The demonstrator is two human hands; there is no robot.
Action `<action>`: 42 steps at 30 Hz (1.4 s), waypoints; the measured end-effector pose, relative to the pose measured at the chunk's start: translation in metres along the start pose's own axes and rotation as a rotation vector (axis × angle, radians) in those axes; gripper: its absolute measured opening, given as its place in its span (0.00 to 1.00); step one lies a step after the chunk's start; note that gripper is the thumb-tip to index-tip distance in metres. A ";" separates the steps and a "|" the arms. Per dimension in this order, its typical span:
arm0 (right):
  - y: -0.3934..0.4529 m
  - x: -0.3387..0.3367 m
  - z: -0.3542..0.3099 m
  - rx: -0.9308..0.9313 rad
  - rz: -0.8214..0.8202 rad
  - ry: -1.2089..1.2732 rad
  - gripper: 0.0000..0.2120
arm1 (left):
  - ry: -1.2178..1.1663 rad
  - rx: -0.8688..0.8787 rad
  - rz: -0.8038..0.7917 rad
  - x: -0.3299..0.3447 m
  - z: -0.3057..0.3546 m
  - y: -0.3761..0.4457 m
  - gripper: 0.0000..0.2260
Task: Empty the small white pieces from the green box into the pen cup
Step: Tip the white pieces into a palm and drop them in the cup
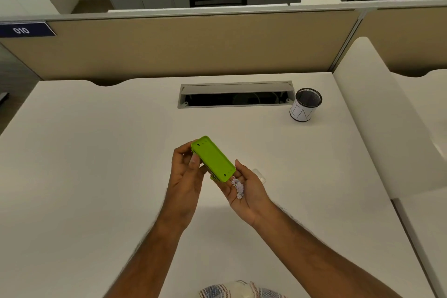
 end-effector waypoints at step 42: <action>0.085 -0.017 -0.181 -0.339 -0.032 0.127 0.25 | -0.145 -0.152 0.053 0.025 -0.022 0.083 0.15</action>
Point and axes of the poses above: each hand's wrist, its own y-axis towards the middle knuckle, its own x-axis out of the palm, z = x × y, the point moved 1 cm from there along y, towards the middle knuckle, and after that the axes turned 1 degree about -y, right-handed, at the moved point
